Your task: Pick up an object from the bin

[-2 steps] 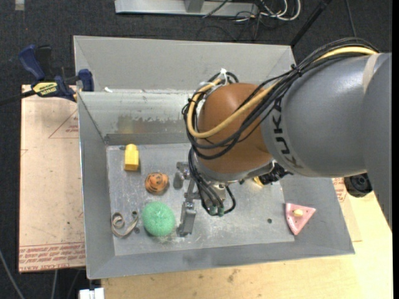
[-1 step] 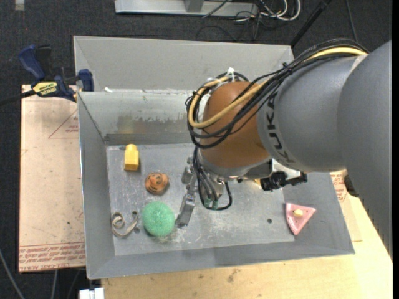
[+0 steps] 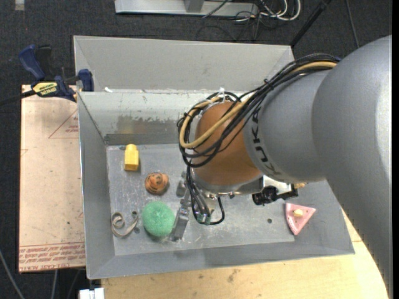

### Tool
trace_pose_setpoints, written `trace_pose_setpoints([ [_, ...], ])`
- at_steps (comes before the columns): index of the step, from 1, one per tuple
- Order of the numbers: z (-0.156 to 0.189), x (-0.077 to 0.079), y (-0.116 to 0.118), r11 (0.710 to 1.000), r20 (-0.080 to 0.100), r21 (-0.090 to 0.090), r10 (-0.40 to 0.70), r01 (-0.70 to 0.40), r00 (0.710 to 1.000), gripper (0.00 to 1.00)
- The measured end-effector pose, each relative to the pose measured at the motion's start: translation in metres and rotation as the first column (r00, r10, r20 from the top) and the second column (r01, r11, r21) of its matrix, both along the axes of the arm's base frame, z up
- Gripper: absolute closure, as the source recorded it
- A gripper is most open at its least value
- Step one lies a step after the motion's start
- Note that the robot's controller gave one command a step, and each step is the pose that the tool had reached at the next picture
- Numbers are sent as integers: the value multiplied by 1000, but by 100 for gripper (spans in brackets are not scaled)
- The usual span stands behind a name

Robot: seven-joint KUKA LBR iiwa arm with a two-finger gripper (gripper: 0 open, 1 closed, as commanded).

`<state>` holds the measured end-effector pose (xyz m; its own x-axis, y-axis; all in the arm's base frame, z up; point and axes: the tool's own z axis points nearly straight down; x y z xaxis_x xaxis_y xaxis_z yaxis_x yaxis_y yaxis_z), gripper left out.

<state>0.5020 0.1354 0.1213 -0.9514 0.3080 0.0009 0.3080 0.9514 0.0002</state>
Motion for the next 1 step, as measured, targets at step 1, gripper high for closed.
trace_pose_setpoints([
  [1, -41, 71, 15, 1000, 4, 2, -31, 31, 1000, 0],
])
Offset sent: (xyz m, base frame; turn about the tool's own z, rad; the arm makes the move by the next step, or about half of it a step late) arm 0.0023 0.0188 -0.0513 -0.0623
